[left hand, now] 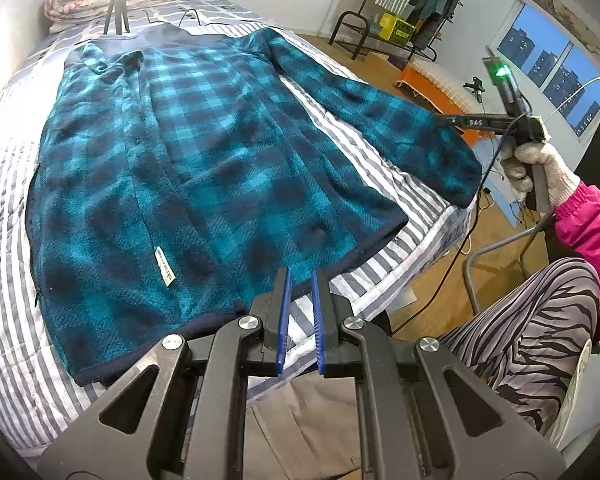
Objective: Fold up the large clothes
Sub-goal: 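Carry the sleeve across the jacket body with the right tool while the left tool opens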
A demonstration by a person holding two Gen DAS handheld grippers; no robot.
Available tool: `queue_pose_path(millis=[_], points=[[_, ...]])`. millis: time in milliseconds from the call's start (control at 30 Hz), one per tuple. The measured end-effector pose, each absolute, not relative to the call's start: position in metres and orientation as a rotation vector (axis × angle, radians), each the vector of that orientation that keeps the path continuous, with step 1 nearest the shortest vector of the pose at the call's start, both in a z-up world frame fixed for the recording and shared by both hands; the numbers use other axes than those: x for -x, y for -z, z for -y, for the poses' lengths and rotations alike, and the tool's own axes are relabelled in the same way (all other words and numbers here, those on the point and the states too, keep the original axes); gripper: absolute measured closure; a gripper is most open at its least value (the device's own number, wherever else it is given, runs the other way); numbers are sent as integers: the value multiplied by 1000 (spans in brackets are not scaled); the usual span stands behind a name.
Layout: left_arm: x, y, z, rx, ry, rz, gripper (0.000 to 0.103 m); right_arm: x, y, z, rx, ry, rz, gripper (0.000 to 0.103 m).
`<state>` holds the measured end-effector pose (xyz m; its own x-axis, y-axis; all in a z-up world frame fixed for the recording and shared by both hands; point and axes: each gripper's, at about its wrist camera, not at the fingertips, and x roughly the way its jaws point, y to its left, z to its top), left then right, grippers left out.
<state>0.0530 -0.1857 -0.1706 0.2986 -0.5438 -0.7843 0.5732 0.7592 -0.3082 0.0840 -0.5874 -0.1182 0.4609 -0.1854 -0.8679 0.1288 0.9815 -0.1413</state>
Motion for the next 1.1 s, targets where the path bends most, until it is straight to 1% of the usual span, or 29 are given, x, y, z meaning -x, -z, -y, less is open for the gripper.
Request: queue_pose_path(millis=[333, 533, 633, 733, 933, 1100], points=[[-60, 168, 172, 31, 741, -1022, 96, -87, 81, 546, -110, 49, -994, 102], [-68, 167, 159, 91, 731, -1022, 96, -92, 59, 480, -82, -79, -950, 102], [-72, 167, 151, 131, 726, -1026, 96, -101, 58, 446, -55, -160, -954, 102], [-75, 168, 146, 165, 717, -1032, 96, -110, 69, 416, -14, -232, -981, 102], [-86, 173, 137, 236, 701, -1049, 96, -123, 118, 363, 37, -380, -1088, 102], [-95, 182, 137, 264, 689, -1074, 96, -121, 163, 340, 118, -445, -1210, 102]])
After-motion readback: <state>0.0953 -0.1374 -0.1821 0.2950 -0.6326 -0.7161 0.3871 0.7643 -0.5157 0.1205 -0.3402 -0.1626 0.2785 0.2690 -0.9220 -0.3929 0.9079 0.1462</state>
